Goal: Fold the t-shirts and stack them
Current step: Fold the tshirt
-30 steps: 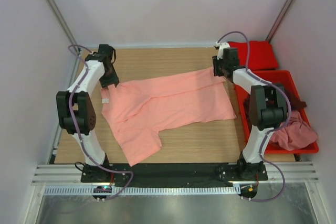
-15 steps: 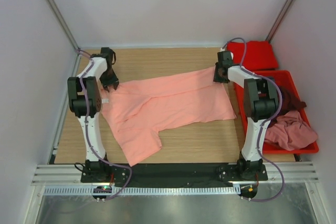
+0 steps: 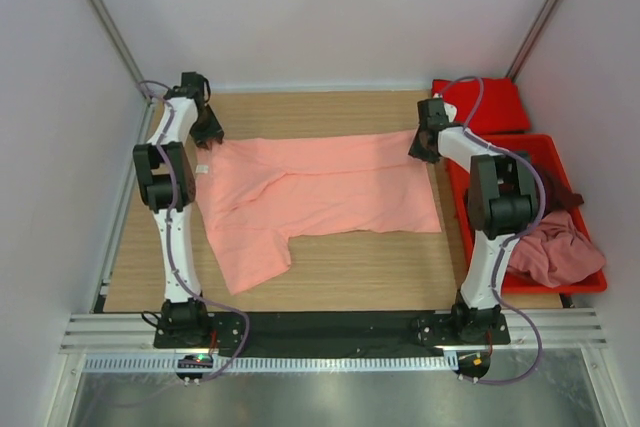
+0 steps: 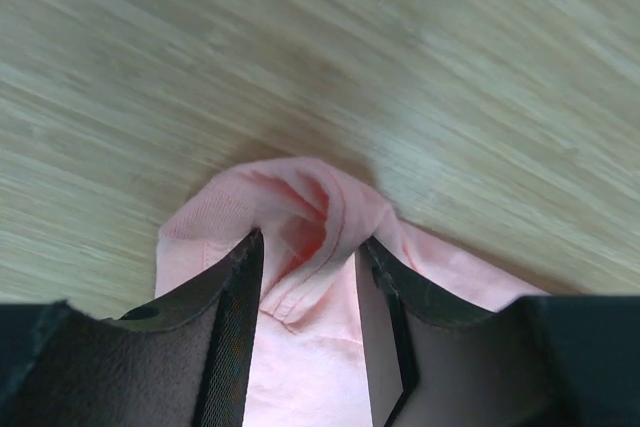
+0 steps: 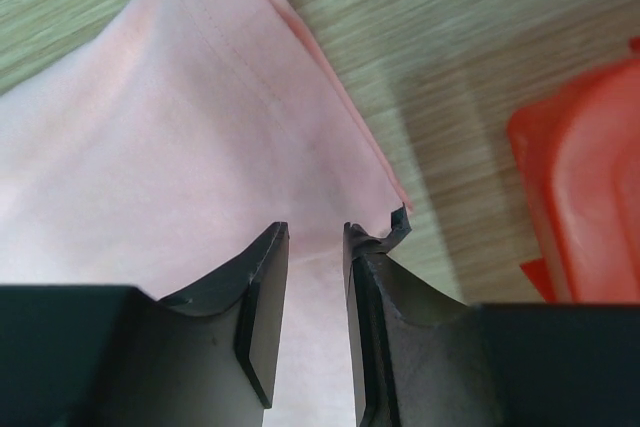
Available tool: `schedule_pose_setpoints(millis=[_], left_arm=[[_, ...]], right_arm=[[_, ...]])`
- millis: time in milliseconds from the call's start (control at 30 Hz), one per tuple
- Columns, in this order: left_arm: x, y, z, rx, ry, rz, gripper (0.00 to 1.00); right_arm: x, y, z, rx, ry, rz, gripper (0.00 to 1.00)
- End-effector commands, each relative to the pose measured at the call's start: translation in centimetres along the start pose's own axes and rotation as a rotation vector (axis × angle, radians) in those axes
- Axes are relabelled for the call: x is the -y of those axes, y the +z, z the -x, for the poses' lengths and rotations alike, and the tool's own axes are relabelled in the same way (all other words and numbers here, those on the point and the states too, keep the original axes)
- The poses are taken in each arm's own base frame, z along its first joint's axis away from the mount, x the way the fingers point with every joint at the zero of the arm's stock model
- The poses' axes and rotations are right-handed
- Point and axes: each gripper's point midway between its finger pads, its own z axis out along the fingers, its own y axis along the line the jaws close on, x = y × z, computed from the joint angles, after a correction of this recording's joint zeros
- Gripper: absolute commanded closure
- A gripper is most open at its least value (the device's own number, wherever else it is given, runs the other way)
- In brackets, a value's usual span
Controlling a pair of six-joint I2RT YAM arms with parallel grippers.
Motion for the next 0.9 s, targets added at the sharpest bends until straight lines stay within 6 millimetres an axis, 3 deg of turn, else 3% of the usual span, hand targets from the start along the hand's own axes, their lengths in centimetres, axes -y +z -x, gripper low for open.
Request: schedule_pose_setpoints(millis=[0, 133, 233, 267, 300, 333, 433, 467, 567, 700, 867], left_arm=[[1.4, -3.2, 2.2, 0.044, 0.031, -0.062, 0.56], [0.7, -10.5, 2.9, 0.133, 0.03, -0.031, 0.5], [-0.1, -13.4, 1.5, 0.127, 0.023, -0.032, 0.49], [-0.5, -14.7, -0.4, 0.103, 0.024, -0.048, 0.49], [-0.4, -14.9, -1.0, 0.106, 0.025, -0.07, 0.5], [-1.0, -15.3, -3.8, 0.059, 0.026, -0.087, 0.5], [-1.5, -14.8, -7.1, 0.008, 0.042, -0.131, 0.5], [-2.4, -14.4, -9.1, -0.031, 0.046, -0.115, 0.5], [-4.3, -13.4, -12.2, -0.089, 0.061, -0.069, 0.5], [-5.2, -11.2, -14.2, -0.133, 0.062, -0.047, 0.48], [-4.8, -9.2, -14.2, -0.179, 0.07, -0.035, 0.5]], right_arm=[[-0.6, -5.1, 3.3, 0.083, 0.045, 0.047, 0.64], [0.2, -6.7, 2.4, 0.047, 0.007, 0.037, 0.63], [0.8, -6.7, 0.8, 0.002, -0.017, 0.031, 0.63], [1.0, -6.5, 0.4, -0.01, -0.028, 0.023, 0.63], [1.3, -6.3, -0.4, -0.029, -0.039, 0.017, 0.63], [1.4, -6.0, -0.9, -0.039, -0.051, 0.015, 0.63], [1.8, -5.6, -2.0, -0.066, -0.076, 0.016, 0.63], [2.1, -5.4, -2.4, -0.079, -0.096, 0.011, 0.62], [2.4, -4.9, -3.4, -0.123, -0.129, 0.004, 0.63], [3.1, -4.3, -4.4, -0.146, -0.146, -0.01, 0.63], [3.5, -3.6, -5.3, -0.16, -0.133, -0.008, 0.64]])
